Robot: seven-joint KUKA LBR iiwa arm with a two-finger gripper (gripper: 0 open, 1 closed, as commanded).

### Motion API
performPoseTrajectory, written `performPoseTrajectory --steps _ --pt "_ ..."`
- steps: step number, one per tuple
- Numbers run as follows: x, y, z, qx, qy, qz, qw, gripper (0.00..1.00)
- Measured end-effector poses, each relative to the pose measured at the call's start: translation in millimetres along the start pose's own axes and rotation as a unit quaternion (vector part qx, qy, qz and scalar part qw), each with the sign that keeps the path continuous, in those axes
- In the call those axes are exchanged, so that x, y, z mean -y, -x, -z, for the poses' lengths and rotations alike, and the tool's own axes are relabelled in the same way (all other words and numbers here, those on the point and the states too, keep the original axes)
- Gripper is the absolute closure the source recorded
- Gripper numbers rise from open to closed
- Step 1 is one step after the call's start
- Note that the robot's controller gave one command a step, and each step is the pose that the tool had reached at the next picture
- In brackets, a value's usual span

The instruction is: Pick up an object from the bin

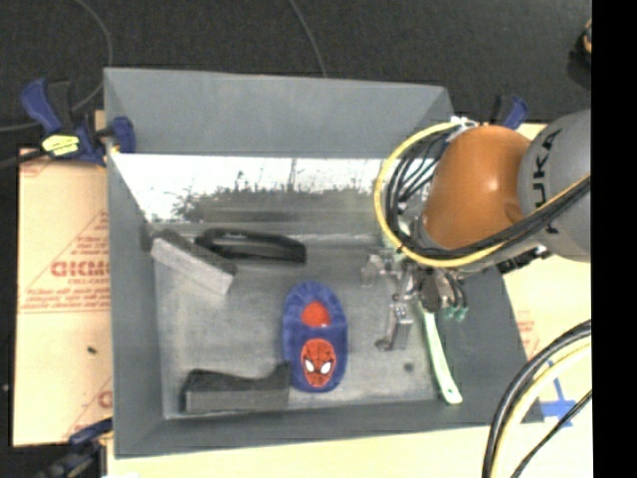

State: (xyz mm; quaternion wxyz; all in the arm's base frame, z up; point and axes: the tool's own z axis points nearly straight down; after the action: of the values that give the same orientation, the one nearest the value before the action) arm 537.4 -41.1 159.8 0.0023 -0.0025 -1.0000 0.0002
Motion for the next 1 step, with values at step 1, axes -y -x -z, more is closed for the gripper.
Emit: performPoseTrajectory --steps 1 --pt "0.0 1.5 4.7 0.0041 0.000 0.001 1.0000 0.00"
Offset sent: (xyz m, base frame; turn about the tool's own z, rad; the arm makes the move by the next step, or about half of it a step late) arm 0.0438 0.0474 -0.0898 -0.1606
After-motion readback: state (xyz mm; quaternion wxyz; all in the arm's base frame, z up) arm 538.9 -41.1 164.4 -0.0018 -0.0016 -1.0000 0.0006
